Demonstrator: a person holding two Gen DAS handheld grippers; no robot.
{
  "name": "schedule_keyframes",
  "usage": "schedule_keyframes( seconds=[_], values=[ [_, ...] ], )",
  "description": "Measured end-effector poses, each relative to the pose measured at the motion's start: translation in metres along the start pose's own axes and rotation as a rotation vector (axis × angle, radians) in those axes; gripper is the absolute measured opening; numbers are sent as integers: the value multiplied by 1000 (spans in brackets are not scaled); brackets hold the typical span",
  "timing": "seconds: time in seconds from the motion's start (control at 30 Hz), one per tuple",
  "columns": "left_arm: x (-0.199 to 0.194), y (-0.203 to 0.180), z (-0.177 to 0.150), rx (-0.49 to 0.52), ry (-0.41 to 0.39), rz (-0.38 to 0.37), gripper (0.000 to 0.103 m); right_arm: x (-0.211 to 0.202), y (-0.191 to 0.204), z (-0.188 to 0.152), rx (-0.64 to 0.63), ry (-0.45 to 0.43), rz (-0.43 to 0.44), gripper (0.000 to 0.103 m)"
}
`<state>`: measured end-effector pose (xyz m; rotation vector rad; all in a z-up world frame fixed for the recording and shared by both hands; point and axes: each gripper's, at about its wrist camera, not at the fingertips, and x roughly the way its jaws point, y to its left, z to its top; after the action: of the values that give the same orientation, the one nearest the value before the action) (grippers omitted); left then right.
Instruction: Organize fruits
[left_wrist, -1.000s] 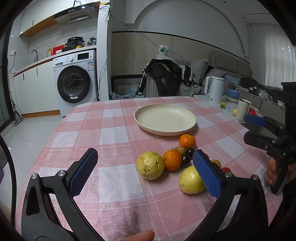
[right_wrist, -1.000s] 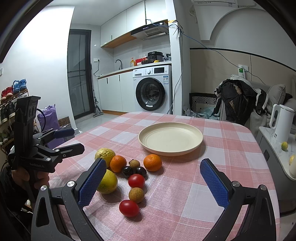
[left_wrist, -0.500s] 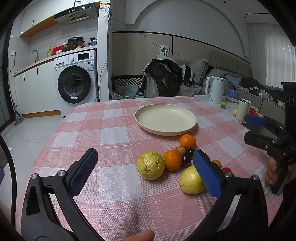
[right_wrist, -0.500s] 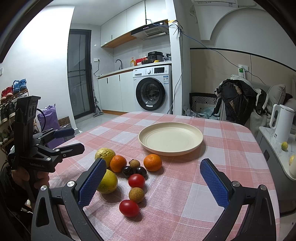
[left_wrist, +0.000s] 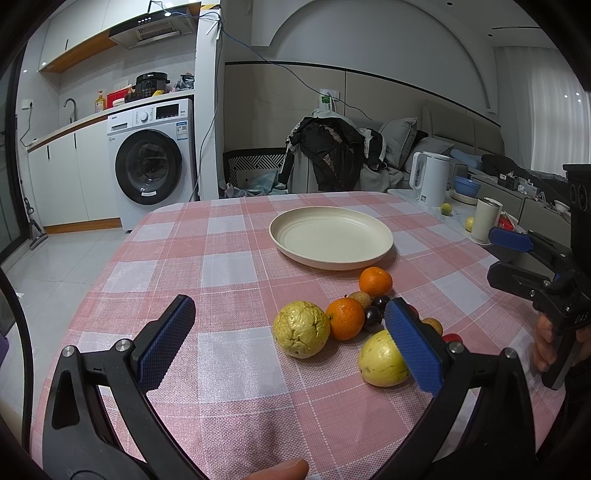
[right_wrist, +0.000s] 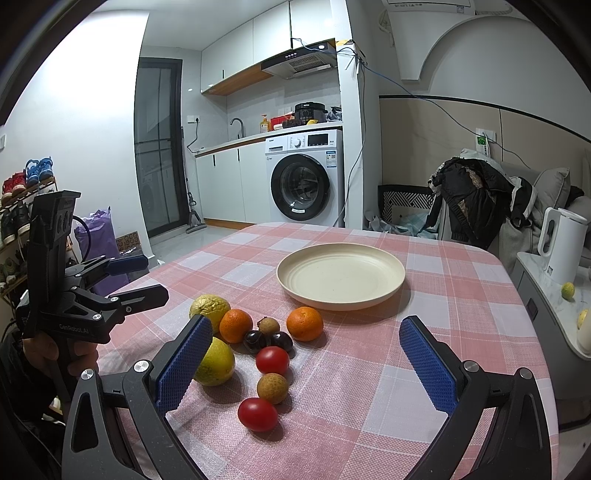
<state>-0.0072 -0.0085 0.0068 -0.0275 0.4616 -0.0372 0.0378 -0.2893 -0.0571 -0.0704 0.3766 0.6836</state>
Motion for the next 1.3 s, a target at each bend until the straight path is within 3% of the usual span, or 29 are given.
schedule_keyframes(
  seconds=[0.67, 0.8, 0.97, 1.3],
  values=[
    [10, 6, -1, -1, 38, 36, 102, 8, -4, 1, 17, 47, -75, 103],
    [15, 0, -2, 6, 72, 17, 102, 19, -7, 0, 34, 133, -88, 103],
    [16, -4, -2, 3, 104, -35, 102, 28, -10, -3, 84, 237, -38, 103],
    [28, -27, -12, 41, 198, -101, 91, 47, 10, -25, 38, 439, 41, 82]
  ],
)
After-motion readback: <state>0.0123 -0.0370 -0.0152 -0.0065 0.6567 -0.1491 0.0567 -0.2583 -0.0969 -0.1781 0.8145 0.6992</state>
